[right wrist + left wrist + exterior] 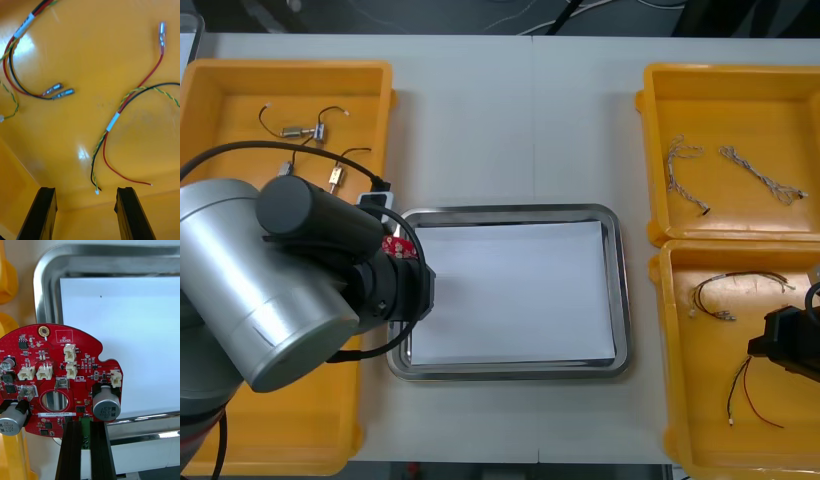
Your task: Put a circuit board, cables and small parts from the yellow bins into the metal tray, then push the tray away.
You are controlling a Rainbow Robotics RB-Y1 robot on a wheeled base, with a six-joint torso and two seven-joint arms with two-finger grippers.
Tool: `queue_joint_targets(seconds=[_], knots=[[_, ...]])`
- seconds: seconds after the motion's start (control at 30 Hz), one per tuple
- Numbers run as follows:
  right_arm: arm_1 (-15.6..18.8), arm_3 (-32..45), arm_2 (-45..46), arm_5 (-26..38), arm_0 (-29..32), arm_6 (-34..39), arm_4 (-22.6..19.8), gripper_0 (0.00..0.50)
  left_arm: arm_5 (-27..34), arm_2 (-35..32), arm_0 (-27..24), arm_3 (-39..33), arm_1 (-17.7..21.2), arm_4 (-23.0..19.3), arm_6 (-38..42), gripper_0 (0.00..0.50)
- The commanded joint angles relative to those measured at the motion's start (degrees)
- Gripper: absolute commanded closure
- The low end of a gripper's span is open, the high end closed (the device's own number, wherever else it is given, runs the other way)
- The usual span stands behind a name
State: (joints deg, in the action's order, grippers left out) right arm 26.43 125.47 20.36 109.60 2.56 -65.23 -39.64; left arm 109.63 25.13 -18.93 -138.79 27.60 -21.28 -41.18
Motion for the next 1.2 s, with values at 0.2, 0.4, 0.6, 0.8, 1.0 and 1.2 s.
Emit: queue_joint_targets(seconds=[0.2, 0.4, 0.6, 0.8, 1.0, 1.2], knots=[[4.4, -8.7, 1.4, -3.6, -6.1, 4.4, 1.3, 0.037, -1.7, 8.5, -1.9, 4.8, -3.7, 5.6, 6.5, 0.500], [5.7, -13.3, 0.6, -5.3, -7.9, 6.0, 2.5, 0.038, -2.4, 12.0, -2.8, 5.9, -4.7, 6.0, 7.6, 0.500], [5.8, -13.9, -1.2, -5.6, -7.8, 9.7, 3.9, 0.039, -3.6, 14.4, -2.9, 7.2, -5.1, 5.9, 8.1, 0.500], [5.7, -13.9, -3.0, -6.6, -7.1, 11.8, 5.1, 0.037, -5.6, 16.8, -2.9, 10.6, -5.2, 7.5, 8.4, 0.500], [5.2, -14.5, -3.7, -8.7, -5.8, 12.1, 5.4, 0.038, -8.6, 18.3, -2.9, 13.5, -5.2, 8.5, 8.6, 0.500], [4.9, -14.6, -4.6, -10.5, -4.7, 12.6, 5.9, 0.037, -8.9, 18.7, -2.9, 14.7, -6.0, 8.8, 8.7, 0.500]])
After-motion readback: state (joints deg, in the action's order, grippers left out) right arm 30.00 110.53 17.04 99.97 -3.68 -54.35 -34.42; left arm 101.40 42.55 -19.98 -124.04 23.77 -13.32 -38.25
